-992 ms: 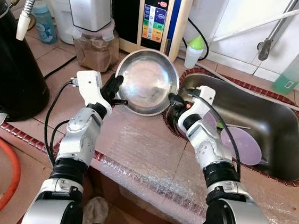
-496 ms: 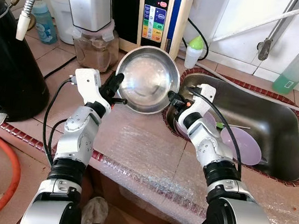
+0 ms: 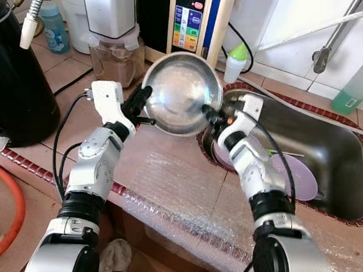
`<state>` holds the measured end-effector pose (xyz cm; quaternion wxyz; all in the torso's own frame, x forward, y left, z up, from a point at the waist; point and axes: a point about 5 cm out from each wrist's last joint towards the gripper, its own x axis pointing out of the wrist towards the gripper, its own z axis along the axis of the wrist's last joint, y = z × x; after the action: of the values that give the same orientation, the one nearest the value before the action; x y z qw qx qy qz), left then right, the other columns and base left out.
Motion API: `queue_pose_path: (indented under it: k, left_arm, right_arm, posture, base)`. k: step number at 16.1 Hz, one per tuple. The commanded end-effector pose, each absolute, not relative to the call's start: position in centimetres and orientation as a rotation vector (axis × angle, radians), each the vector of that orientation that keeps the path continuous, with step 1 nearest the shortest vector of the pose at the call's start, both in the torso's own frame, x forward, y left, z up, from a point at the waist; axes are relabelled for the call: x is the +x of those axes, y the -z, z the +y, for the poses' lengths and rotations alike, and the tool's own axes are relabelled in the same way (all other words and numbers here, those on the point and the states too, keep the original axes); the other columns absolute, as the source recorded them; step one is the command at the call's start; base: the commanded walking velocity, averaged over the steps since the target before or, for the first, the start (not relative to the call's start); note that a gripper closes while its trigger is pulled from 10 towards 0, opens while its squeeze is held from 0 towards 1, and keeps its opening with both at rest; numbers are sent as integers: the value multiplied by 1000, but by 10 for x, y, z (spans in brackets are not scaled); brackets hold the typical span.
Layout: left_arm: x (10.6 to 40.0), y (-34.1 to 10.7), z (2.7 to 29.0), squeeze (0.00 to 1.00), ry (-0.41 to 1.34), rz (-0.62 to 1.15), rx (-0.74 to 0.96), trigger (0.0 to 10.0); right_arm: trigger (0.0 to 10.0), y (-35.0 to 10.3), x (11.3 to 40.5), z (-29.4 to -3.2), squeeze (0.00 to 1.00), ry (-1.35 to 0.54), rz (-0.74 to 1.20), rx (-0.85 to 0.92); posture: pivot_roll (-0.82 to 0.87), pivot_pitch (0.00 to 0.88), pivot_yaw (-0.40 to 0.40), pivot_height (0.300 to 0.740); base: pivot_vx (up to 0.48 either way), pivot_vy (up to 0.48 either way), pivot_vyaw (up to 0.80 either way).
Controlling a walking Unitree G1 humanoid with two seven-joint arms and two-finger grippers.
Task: Kitchen organization
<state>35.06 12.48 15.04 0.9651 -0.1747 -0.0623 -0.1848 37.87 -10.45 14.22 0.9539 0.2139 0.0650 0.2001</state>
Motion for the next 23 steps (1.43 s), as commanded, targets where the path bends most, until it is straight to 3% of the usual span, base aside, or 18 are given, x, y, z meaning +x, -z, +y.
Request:
queue_pose_path:
  k: [1,4,5,11,17,18,19,20,23]
  left_arm:
    - [348,-154,111,0,456,-131,-335,0]
    - [348,-155,111,0,457,-134,-334,0]
    - [347,-154,110,0,461,-131,-333,0]
    - [347,-152,109,0,456,-126,-326,0]
    - [348,-152,110,0,445,-128,-320,0]
    - [348,-152,109,0,448,-125,-318,431]
    - [348,-151,108,980,454,-121,-313,8745]
    - [347,-151,105,1000,472,-114,-314,10000]
    - [346,-152,102,1000,489,-123,-258,10000]
  right_arm:
    - [10000,-152,384,-104,0,-409,108,419]
    - [10000,-163,390,-116,0,-354,44,413]
    - [0,-163,390,-117,0,-355,53,418]
    - [0,-155,386,-111,0,-394,85,451]
    - [0,-126,372,-117,0,-471,241,451]
    - [0,-125,371,-117,0,-467,247,448]
    - [0,-126,372,-119,0,-460,243,447]
    - [0,-129,373,-121,0,-439,224,449]
    - [0,-138,379,-130,0,-354,164,481]
  posture:
    - [-24,0,-17,740]
    - [-23,0,-16,740]
    - [-26,0,-11,740]
    - [-29,0,-13,740]
    - [-31,0,-16,740]
    - [-35,0,-14,740]
    - [-37,0,-13,740]
    - [-38,0,-15,740]
    - [-36,0,-17,740]
  base:
    - [0,0,0]
    - [0,0,0]
    - [0,0,0]
    - [0,0,0]
    - [0,0,0]
    - [0,0,0]
    - [0,0,0]
    - [0,0,0]
    - [0,0,0]
